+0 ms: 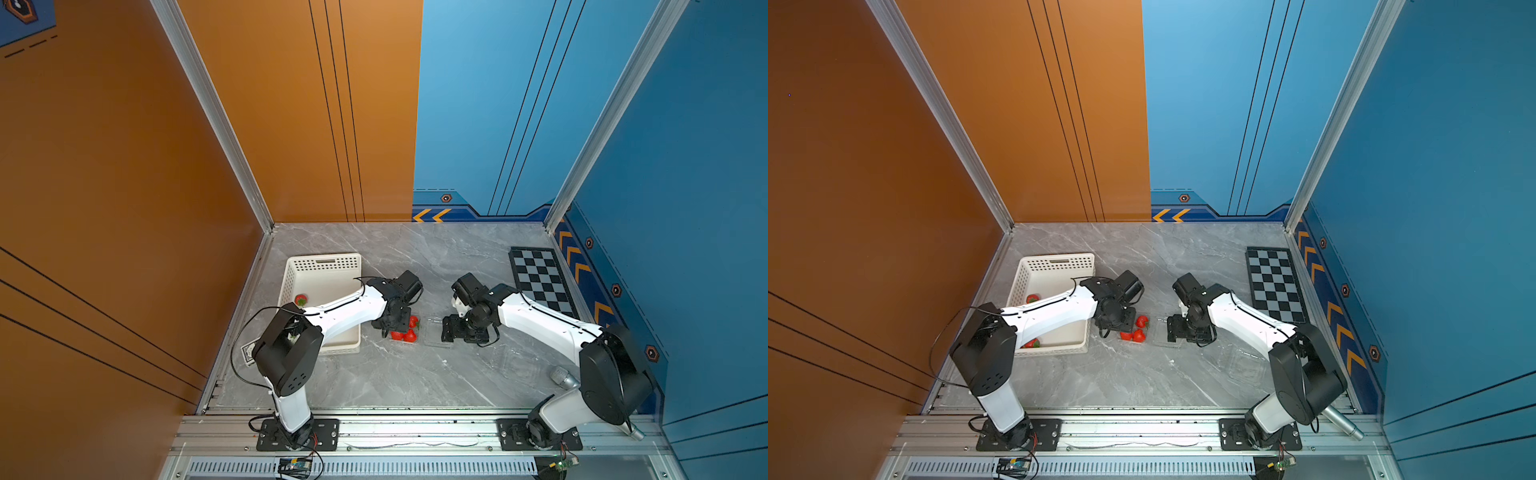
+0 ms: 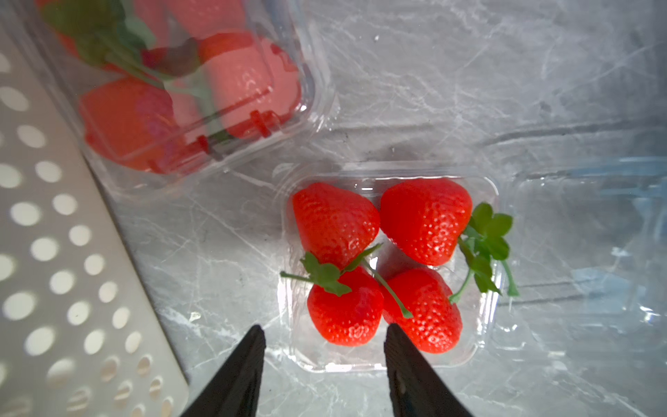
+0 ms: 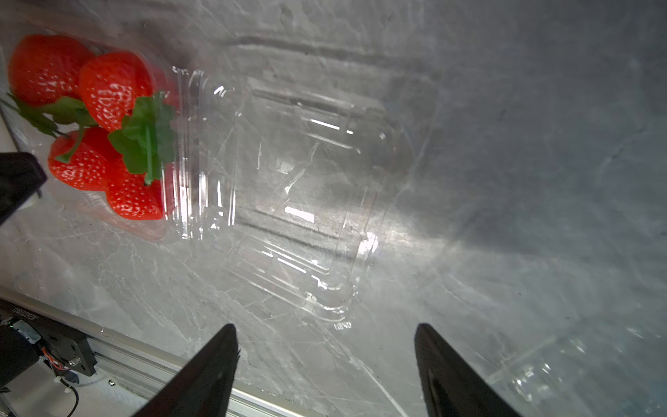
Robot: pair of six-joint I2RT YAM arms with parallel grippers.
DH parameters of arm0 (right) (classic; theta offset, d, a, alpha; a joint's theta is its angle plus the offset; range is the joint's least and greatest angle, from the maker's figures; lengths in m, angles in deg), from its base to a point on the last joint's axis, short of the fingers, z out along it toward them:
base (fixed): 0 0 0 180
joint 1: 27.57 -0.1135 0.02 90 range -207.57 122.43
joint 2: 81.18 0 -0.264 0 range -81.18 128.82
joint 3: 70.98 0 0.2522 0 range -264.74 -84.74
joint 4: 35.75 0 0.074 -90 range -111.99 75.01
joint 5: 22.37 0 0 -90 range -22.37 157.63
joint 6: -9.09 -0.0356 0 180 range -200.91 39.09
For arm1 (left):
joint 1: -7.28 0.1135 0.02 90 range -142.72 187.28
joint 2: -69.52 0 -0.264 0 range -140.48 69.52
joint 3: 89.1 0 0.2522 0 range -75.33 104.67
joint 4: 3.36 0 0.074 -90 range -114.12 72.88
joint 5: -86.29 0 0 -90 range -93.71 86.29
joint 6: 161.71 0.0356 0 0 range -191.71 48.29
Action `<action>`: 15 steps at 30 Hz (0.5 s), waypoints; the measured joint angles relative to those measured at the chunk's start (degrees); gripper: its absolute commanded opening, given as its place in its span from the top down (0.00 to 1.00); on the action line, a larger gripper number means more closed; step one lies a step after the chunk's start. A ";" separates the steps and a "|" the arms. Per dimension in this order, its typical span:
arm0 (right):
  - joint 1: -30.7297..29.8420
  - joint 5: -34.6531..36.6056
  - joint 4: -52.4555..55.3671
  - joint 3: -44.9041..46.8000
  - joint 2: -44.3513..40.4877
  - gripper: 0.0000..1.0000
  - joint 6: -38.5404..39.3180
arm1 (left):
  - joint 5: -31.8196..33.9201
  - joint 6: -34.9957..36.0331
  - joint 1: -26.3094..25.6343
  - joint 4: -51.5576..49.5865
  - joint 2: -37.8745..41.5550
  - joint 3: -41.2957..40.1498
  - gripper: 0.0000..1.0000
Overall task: Pack strawberries into containers
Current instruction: Place the strawberry in the packing box, then close the packing box at the center of the board.
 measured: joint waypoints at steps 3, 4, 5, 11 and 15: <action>0.00 -0.02 -0.07 0.00 0.52 0.19 0.00 | 0.31 -0.72 0.74 -0.02 1.16 -0.90 0.45; 0.00 -0.02 -0.09 0.00 0.74 0.19 0.00 | 0.42 -1.01 1.07 0.00 1.27 -1.22 0.46; 0.00 -0.04 -0.15 0.00 1.05 0.19 0.00 | 0.46 -1.31 1.46 -0.02 1.27 -1.60 0.47; 0.00 -0.26 -0.61 -0.02 2.75 0.18 -0.31 | 0.90 -2.80 3.61 -0.22 1.29 -3.37 0.55; 0.00 -0.28 -1.51 -0.02 3.50 0.17 -0.68 | 1.14 -3.30 4.48 -0.24 1.38 -3.72 0.61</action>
